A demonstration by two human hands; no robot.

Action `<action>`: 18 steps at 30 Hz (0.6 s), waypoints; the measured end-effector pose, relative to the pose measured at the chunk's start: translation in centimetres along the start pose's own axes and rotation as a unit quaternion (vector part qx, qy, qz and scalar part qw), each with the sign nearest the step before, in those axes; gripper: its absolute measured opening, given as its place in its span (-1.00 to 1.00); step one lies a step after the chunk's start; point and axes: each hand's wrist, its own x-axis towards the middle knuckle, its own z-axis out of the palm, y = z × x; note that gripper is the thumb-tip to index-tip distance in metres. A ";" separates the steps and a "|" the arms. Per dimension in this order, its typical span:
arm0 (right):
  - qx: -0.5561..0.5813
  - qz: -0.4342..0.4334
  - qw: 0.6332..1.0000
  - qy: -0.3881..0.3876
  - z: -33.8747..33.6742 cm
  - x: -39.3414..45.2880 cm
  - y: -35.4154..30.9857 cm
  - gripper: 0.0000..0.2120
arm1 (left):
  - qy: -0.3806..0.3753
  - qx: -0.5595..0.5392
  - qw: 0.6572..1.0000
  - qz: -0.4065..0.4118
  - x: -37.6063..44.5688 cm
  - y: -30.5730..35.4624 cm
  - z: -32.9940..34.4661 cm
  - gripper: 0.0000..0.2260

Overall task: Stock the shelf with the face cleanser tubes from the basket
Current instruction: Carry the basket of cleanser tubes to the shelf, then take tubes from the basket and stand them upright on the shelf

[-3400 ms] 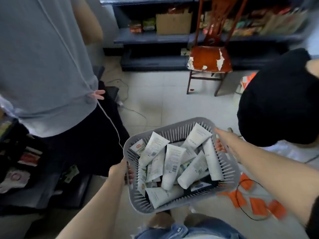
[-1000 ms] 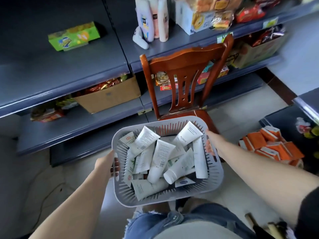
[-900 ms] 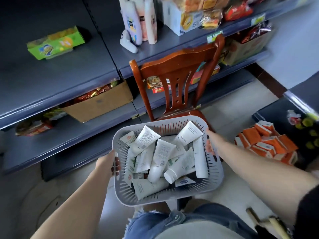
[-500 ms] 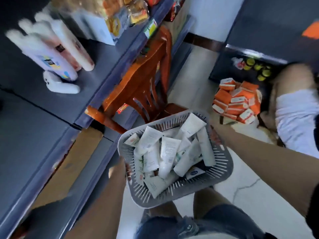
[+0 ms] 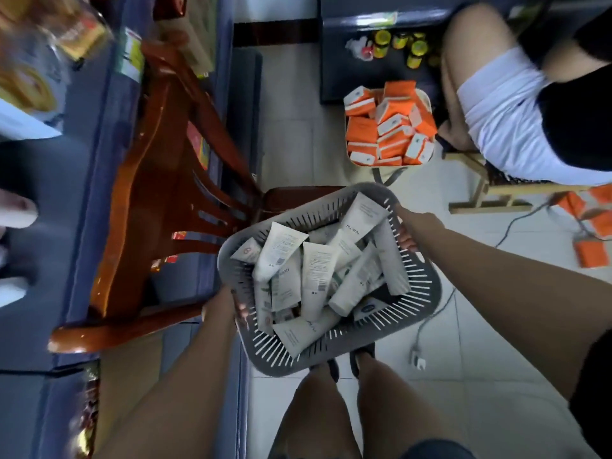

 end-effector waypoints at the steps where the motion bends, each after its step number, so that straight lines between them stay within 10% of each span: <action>1: 0.000 0.011 1.000 0.001 -0.3 0.5 0.3 -0.45 | -0.009 0.026 1.000 0.001 0.3 0.7 0.8 -0.71; 18: 0.119 0.057 0.990 -0.059 1.4 7.2 3.3 -0.45 | -0.027 0.122 0.987 0.101 7.8 6.0 6.4 -0.77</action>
